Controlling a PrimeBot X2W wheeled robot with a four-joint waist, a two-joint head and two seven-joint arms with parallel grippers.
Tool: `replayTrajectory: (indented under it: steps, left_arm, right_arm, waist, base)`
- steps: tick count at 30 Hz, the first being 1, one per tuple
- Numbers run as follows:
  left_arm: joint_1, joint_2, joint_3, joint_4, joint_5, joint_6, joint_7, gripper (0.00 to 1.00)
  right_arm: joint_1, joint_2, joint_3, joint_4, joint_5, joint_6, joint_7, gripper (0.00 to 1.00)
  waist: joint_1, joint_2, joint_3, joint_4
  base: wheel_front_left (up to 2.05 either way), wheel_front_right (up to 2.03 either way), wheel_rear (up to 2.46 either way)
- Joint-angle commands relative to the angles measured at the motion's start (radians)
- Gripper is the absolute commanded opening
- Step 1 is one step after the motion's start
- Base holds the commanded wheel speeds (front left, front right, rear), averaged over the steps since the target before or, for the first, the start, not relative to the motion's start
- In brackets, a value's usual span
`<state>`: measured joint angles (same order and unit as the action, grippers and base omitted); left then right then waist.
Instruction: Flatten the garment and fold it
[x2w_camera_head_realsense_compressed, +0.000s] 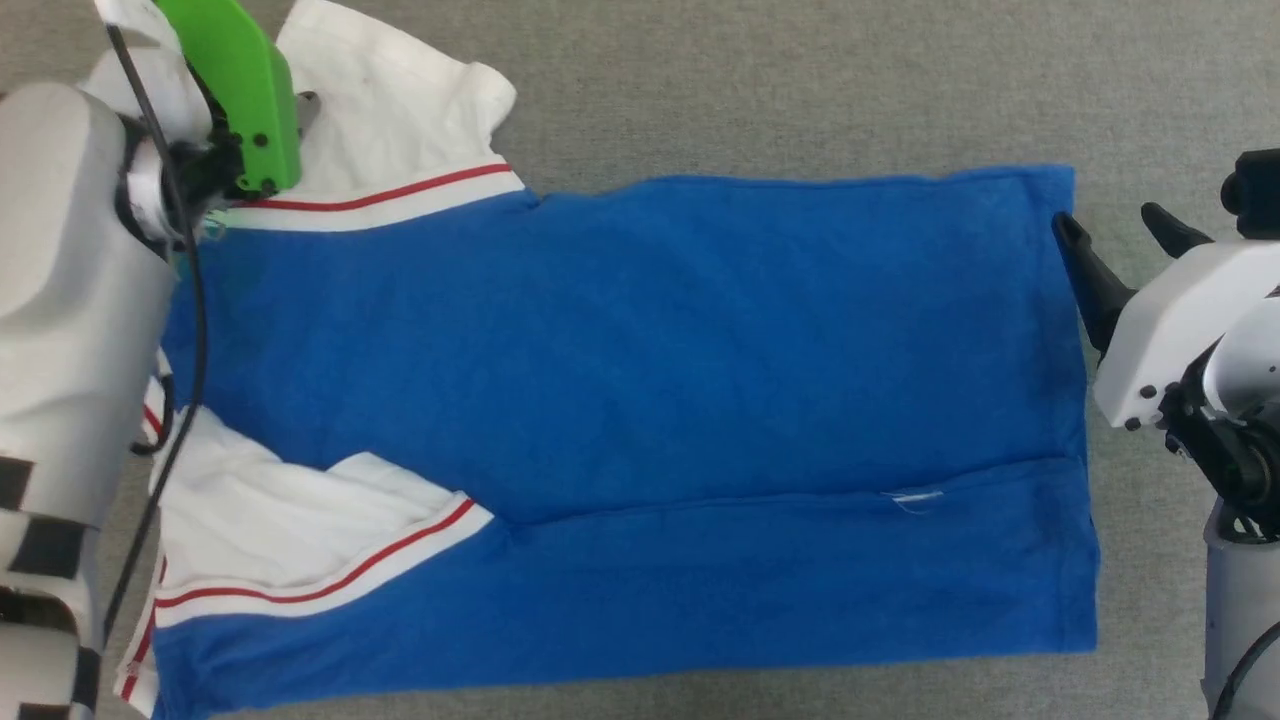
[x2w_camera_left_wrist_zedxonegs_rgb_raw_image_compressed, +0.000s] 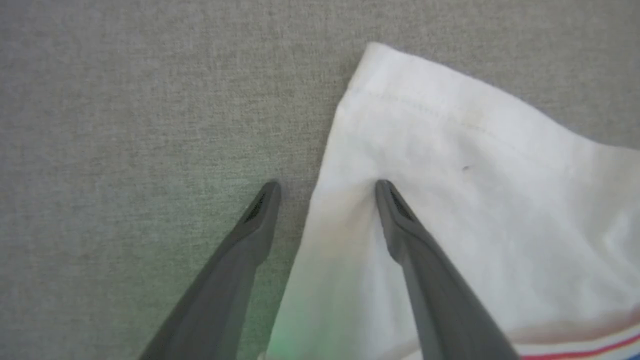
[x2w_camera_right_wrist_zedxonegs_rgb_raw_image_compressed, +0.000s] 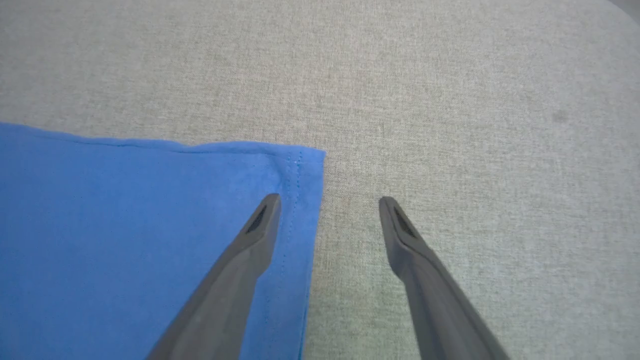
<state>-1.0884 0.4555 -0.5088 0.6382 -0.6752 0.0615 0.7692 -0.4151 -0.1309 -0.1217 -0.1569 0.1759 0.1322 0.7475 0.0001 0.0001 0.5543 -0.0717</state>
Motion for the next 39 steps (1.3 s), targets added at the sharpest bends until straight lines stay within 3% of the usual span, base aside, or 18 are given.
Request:
replayTrajectory:
  steps: [1, 2, 3, 4, 11, 16, 30, 31, 32, 39]
  left_arm:
    - [0.051, -0.016, -0.026, 0.035, -0.016, -0.004, 0.048, 1.0]
    - [0.059, -0.018, -0.027, 0.035, -0.021, -0.002, 0.062, 0.65]
    - [0.065, -0.019, -0.027, 0.032, -0.026, -0.003, 0.065, 0.18]
    - [0.074, -0.021, -0.023, 0.026, -0.034, -0.004, 0.062, 0.0]
    - [0.09, -0.034, 0.053, -0.019, -0.09, -0.022, -0.085, 0.0]
    - [0.105, -0.038, 0.1, -0.068, -0.122, -0.043, -0.183, 0.0]
    - [0.185, -0.008, 0.137, -0.276, -0.15, -0.049, -0.258, 0.0]
    - [0.191, -0.007, 0.14, -0.285, -0.153, -0.049, -0.262, 0.0]
    - [0.195, -0.005, 0.141, -0.29, -0.153, -0.049, -0.265, 0.0]
    - [0.245, 0.007, 0.18, -0.332, -0.18, -0.063, -0.329, 0.0]
  right_arm:
    - [0.004, 0.0, -0.001, -0.005, -0.006, -0.002, -0.009, 1.0]
    - [0.005, 0.0, -0.002, -0.005, -0.007, -0.002, -0.01, 1.0]
    - [0.005, 0.0, -0.003, -0.006, -0.007, -0.002, -0.01, 1.0]
    - [0.007, 0.0, -0.005, -0.006, -0.007, -0.002, -0.011, 1.0]
    - [0.013, -0.024, -0.012, -0.005, -0.023, -0.002, 0.006, 1.0]
    - [0.0, -0.055, 0.003, 0.014, -0.049, -0.002, 0.093, 1.0]
    - [-0.145, -0.169, 0.191, 0.194, -0.064, -0.002, 0.318, 1.0]
    - [-0.149, -0.171, 0.195, 0.202, -0.058, -0.002, 0.319, 0.19]
    - [-0.152, -0.173, 0.202, 0.206, -0.054, -0.002, 0.317, 0.0]
    - [-0.169, -0.174, 0.18, 0.219, -0.025, -0.002, 0.226, 0.0]
  waist:
    - [-0.0001, -0.0001, 0.011, -0.011]
    - [-0.0001, -0.0001, 0.012, -0.011]
    - [-0.0001, -0.0001, 0.012, -0.01]
    - [-0.0001, -0.0001, 0.011, -0.009]
    - [-0.0001, -0.0001, -0.013, 0.02]
    - [-0.0001, -0.0001, -0.04, 0.042]
    - [-0.0001, -0.0001, -0.021, 0.097]
    - [-0.0001, -0.0001, -0.02, 0.098]
    - [-0.0001, -0.0001, -0.022, 0.098]
    - [-0.0001, -0.0001, -0.08, 0.082]
  base:
    - [0.0, 0.0, 0.0]
    - [0.0, 0.0, 0.0]
    - [0.0, 0.0, 0.0]
    - [0.0, 0.0, 0.0]
    - [0.0, 0.0, 0.0]
    - [0.0, 0.0, 0.0]
    - [0.0, 0.0, 0.0]
    - [0.0, 0.0, 0.0]
    - [0.0, 0.0, 0.0]
    - [0.0, 0.0, 0.0]
